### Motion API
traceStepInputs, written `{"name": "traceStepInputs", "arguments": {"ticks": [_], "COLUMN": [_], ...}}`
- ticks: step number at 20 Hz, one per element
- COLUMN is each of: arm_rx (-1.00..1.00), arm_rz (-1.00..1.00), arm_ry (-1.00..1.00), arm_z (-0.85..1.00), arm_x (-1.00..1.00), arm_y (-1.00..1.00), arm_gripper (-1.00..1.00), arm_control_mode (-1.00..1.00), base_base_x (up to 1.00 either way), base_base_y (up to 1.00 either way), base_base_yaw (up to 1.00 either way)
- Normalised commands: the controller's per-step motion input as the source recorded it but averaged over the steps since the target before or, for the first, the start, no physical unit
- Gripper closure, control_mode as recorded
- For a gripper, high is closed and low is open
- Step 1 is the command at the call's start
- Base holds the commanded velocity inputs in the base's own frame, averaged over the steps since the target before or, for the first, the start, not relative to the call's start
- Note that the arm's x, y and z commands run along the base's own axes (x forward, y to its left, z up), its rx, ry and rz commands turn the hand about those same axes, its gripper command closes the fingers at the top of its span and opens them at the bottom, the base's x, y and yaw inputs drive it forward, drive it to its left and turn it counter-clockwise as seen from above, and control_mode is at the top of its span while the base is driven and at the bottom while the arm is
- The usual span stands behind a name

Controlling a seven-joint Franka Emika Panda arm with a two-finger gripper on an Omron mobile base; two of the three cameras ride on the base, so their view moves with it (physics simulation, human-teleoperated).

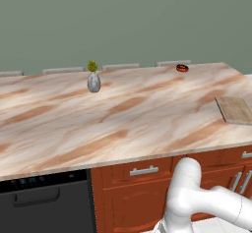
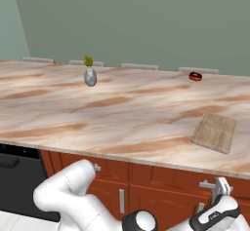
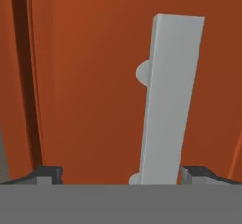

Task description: Open the drawer on the right and place the cutting tools on the cutting board.

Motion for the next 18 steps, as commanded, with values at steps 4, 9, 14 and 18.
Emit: {"name": "traceStepInputs", "arguments": {"ticks": [4, 9, 14, 18], "arm_rx": [-0.01, -0.03, -0.01, 0.00], "arm_rz": [0.00, 0.00, 0.00, 0.00], "arm_ry": [-0.09, -0.11, -0.07, -0.05], "arm_z": [-0.43, -0.66, -0.51, -0.20], "arm_x": [0.06, -0.01, -0.01, 0.01], "arm_y": [0.00, -0.02, -0.03, -0.07], "arm_gripper": [-1.00, -1.00, -1.00, -1.00], "arm_control_mode": [-1.00, -1.00, -1.00, -1.00], "base_base_x": [0.00, 0.00, 0.00, 0.00], "base_base_y": [0.00, 0.00, 0.00, 0.00], "base_base_yaw": [0.00, 0.00, 0.00, 0.00]}}
